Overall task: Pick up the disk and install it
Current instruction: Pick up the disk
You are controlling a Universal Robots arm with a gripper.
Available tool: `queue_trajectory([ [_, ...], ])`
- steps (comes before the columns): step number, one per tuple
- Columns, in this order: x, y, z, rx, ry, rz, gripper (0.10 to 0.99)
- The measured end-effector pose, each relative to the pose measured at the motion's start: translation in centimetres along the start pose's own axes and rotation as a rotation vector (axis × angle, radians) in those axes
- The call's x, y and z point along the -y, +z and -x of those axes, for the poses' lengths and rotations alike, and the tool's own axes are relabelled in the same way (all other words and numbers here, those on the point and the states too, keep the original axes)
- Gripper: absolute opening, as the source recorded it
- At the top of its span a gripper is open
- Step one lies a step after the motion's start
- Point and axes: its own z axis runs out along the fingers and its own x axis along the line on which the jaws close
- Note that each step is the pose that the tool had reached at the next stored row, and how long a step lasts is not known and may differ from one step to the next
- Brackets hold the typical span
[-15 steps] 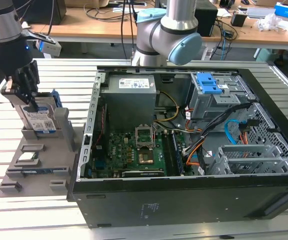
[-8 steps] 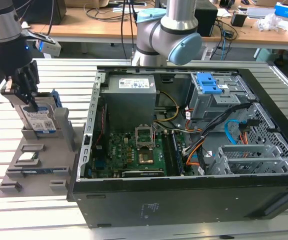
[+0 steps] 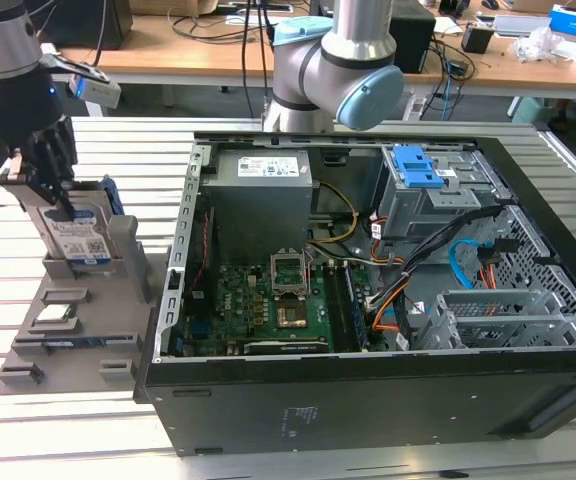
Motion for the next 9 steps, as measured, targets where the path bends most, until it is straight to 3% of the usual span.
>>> queue_trajectory([
  [9,0.02,-1.31,-0.05,0.0,0.0,0.0,0.361],
])
